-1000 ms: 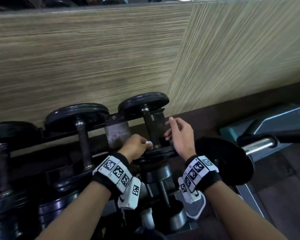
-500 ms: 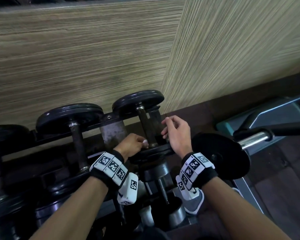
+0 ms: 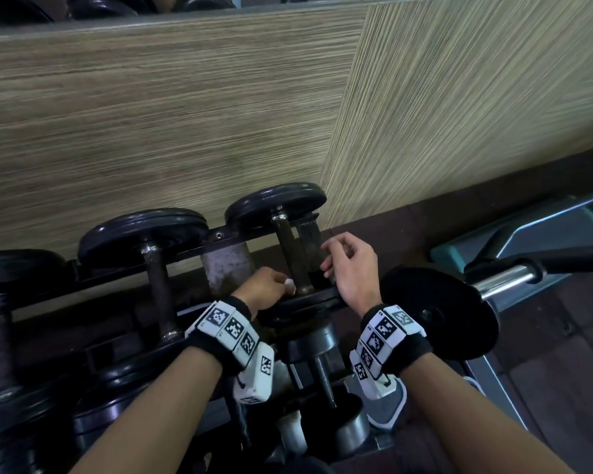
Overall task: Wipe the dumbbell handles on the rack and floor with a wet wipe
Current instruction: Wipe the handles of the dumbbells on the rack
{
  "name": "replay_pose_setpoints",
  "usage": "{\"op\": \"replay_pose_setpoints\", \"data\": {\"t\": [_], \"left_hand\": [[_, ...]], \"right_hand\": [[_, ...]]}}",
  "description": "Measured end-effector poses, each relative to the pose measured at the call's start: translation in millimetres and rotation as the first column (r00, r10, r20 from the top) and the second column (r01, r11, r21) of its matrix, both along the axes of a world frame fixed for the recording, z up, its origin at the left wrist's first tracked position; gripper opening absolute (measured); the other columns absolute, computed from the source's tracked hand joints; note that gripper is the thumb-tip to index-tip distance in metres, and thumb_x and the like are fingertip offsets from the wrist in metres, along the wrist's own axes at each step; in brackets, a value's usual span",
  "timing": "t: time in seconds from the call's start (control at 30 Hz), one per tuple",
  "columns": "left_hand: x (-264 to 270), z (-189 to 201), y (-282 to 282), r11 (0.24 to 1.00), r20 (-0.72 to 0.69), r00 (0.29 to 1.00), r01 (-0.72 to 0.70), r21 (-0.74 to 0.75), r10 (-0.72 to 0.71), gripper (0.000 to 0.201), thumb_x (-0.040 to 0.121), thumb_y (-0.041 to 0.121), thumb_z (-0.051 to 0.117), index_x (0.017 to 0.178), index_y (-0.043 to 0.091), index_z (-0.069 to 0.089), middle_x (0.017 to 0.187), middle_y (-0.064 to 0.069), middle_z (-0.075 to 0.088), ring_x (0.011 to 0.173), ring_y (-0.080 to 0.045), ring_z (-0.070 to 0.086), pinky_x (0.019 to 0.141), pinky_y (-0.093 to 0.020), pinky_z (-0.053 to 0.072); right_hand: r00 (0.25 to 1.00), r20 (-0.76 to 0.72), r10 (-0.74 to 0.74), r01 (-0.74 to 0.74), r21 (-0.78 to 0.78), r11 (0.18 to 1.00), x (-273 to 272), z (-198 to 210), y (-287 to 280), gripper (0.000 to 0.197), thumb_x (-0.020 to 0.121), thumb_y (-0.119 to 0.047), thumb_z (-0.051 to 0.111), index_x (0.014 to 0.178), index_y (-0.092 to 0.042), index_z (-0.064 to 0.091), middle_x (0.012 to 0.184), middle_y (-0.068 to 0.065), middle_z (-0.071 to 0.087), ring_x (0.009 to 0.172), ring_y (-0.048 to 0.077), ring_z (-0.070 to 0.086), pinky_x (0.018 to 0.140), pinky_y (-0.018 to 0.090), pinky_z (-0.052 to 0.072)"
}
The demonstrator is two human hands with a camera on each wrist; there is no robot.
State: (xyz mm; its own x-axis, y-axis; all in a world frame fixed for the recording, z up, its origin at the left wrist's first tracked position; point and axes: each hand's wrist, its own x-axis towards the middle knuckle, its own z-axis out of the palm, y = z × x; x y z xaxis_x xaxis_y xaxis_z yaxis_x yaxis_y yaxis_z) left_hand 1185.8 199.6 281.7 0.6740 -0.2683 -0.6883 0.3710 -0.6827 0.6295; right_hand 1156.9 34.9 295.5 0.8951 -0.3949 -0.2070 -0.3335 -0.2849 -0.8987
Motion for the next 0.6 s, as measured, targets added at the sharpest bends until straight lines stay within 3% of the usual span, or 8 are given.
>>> {"op": "replay_pose_setpoints", "data": {"t": [0.1,0.17,0.27,0.33,0.4,0.47,0.53,0.6], "left_hand": [[-2.5,-1.0,-6.0,0.981,-0.091,0.989,-0.128,-0.146,0.115,0.012,0.097,0.01,0.061,0.094,0.006,0.072,0.072,0.0,0.063,0.061,-0.007,0.055,0.052,-0.014,0.044],[-7.1,1.2,-5.6,0.967,-0.098,0.981,-0.182,-0.178,0.167,0.017,0.097,0.009,0.061,0.083,0.01,0.07,0.069,0.0,0.063,0.057,-0.006,0.054,0.049,-0.012,0.043],[-13.2,5.5,-2.6,0.962,-0.04,0.975,-0.223,-0.157,0.219,0.021,0.098,0.009,0.059,0.079,0.012,0.069,0.074,-0.002,0.064,0.067,-0.01,0.057,0.053,-0.012,0.045],[-16.9,9.4,0.5,0.986,0.099,0.984,-0.137,-0.09,0.146,0.017,0.097,0.011,0.06,0.086,0.01,0.073,0.079,-0.001,0.064,0.076,-0.011,0.057,0.065,-0.019,0.045],[-21.0,12.9,5.2,0.996,0.179,0.982,-0.052,-0.067,0.064,0.023,0.098,0.015,0.058,0.079,0.016,0.071,0.071,0.003,0.06,0.072,-0.009,0.054,0.067,-0.025,0.04],[-22.6,12.9,10.3,0.995,0.163,0.985,-0.042,-0.09,0.056,0.025,0.1,0.017,0.056,0.079,0.022,0.069,0.071,0.004,0.061,0.073,-0.009,0.055,0.07,-0.026,0.041],[-21.2,8.1,15.0,0.992,0.117,0.987,-0.102,-0.069,0.11,0.019,0.1,0.015,0.056,0.089,0.017,0.071,0.083,0.0,0.066,0.086,-0.015,0.061,0.078,-0.028,0.043],[-16.4,1.4,15.5,0.989,0.089,0.985,-0.145,-0.014,0.145,0.016,0.099,0.012,0.057,0.088,0.013,0.068,0.082,-0.001,0.064,0.09,-0.018,0.06,0.075,-0.025,0.042]], "right_hand": [[1.0,0.013,-0.002,0.002,0.004,1.0,-0.1,0.4,-0.4,0.022,0.096,-0.016,0.054,0.079,-0.018,0.069,0.057,0.004,0.066,0.052,0.016,0.06,0.06,0.037,0.053],[1.0,0.01,0.0,0.0,0.011,1.0,-0.5,0.4,-0.7,0.022,0.096,-0.016,0.054,0.08,-0.018,0.069,0.057,0.003,0.066,0.052,0.015,0.06,0.06,0.035,0.052],[1.0,0.012,0.0,0.0,0.016,1.0,-0.1,0.5,-2.5,0.022,0.097,-0.017,0.054,0.081,-0.018,0.069,0.058,0.003,0.066,0.052,0.014,0.061,0.06,0.035,0.052],[1.0,0.017,0.005,-0.005,0.012,1.0,-0.1,-0.2,-3.1,0.022,0.097,-0.017,0.054,0.081,-0.017,0.069,0.059,0.004,0.067,0.052,0.015,0.061,0.061,0.035,0.053],[1.0,0.02,0.008,-0.008,0.014,1.0,-0.4,-1.5,-2.8,0.022,0.097,-0.017,0.054,0.081,-0.017,0.069,0.059,0.005,0.067,0.052,0.015,0.061,0.061,0.034,0.053],[1.0,0.024,0.012,-0.012,0.013,1.0,-0.5,-1.3,-2.3,0.022,0.096,-0.017,0.054,0.08,-0.018,0.069,0.059,0.005,0.067,0.052,0.015,0.061,0.061,0.035,0.053],[1.0,0.024,0.015,-0.016,0.013,1.0,-0.7,-1.0,-2.3,0.022,0.096,-0.017,0.054,0.08,-0.019,0.069,0.059,0.004,0.067,0.052,0.015,0.061,0.061,0.034,0.053],[1.0,0.024,0.013,-0.014,0.015,1.0,-1.1,-1.3,-2.2,0.022,0.096,-0.017,0.054,0.08,-0.019,0.068,0.059,0.004,0.067,0.051,0.014,0.061,0.06,0.033,0.051]]}}
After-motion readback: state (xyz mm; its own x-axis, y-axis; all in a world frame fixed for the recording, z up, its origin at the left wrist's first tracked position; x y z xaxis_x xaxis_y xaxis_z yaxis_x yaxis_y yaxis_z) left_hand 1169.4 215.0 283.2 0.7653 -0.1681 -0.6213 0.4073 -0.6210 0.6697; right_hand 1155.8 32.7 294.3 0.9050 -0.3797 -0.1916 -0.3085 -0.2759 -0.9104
